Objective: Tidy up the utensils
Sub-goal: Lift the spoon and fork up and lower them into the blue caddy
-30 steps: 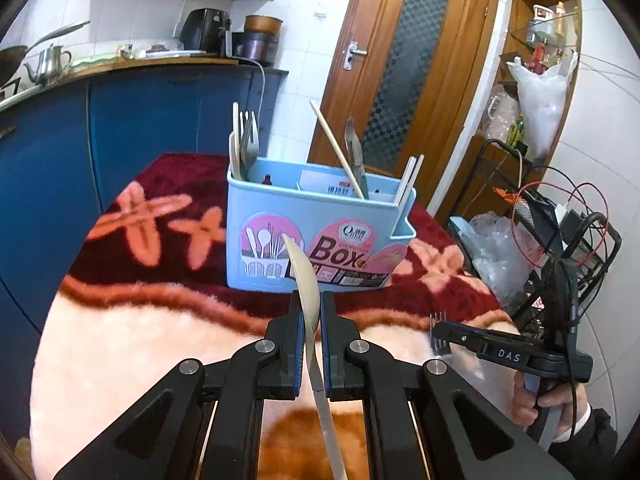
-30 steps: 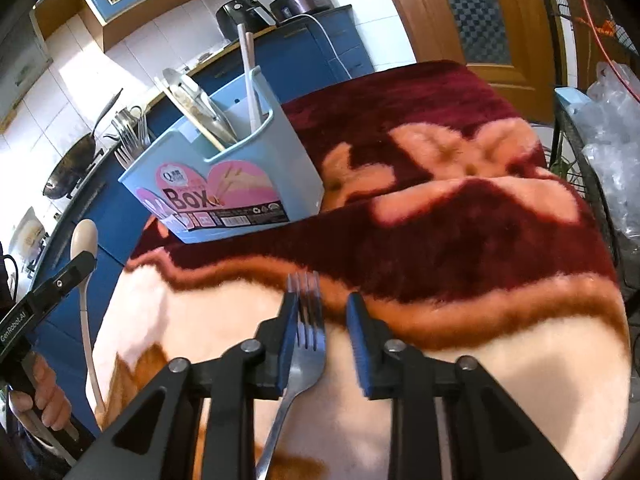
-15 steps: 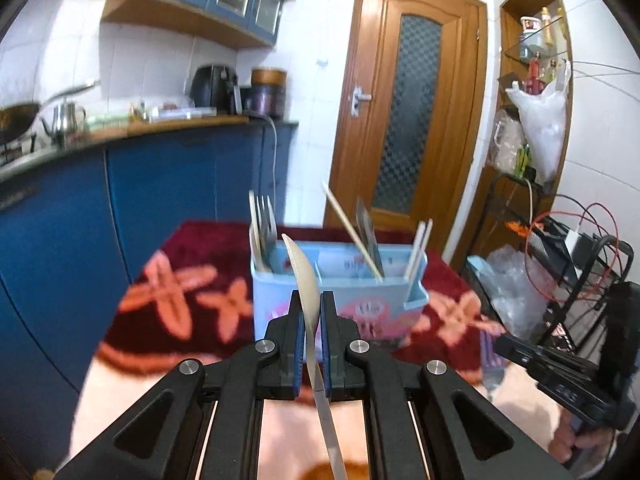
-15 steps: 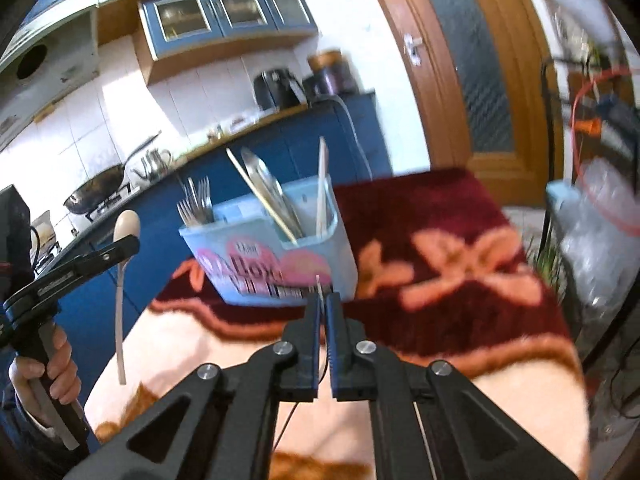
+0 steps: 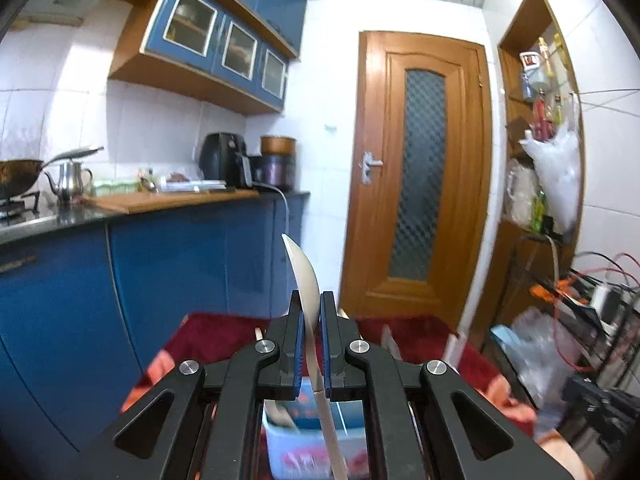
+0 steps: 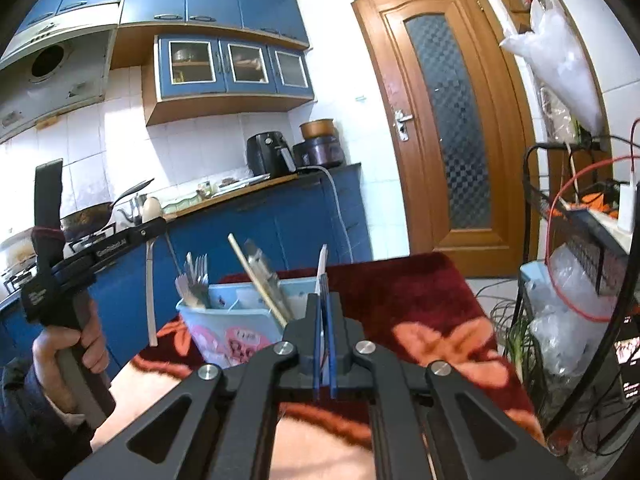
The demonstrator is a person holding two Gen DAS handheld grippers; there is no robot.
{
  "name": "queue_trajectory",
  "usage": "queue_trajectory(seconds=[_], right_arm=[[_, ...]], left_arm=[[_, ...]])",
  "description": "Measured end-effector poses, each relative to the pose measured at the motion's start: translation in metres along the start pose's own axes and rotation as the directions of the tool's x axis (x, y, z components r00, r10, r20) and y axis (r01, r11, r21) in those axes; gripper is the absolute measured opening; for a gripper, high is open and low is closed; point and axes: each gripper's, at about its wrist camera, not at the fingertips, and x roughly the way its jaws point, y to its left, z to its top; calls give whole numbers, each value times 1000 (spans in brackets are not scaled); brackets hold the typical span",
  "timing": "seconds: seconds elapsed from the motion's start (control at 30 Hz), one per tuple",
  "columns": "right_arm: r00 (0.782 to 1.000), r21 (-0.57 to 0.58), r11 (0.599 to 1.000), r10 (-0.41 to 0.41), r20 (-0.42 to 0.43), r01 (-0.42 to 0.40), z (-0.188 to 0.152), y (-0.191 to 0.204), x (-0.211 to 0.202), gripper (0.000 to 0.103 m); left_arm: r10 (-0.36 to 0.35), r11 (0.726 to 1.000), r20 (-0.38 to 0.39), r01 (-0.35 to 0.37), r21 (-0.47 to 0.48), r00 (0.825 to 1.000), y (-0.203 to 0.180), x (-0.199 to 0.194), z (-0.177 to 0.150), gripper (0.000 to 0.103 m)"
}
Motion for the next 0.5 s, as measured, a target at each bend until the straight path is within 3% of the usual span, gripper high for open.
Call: queue_trajectory(seconds=[0.27,0.5], right_arm=[[990,-64,995,-63,127,71,34,5,3,4],[971,-88,988,-104,217,126,63,12,13,4]], left_arm=[[67,997,96,-64,-37,993,4,23,14,7],[118,992,138,-111,-54,983,7,41,6,7]])
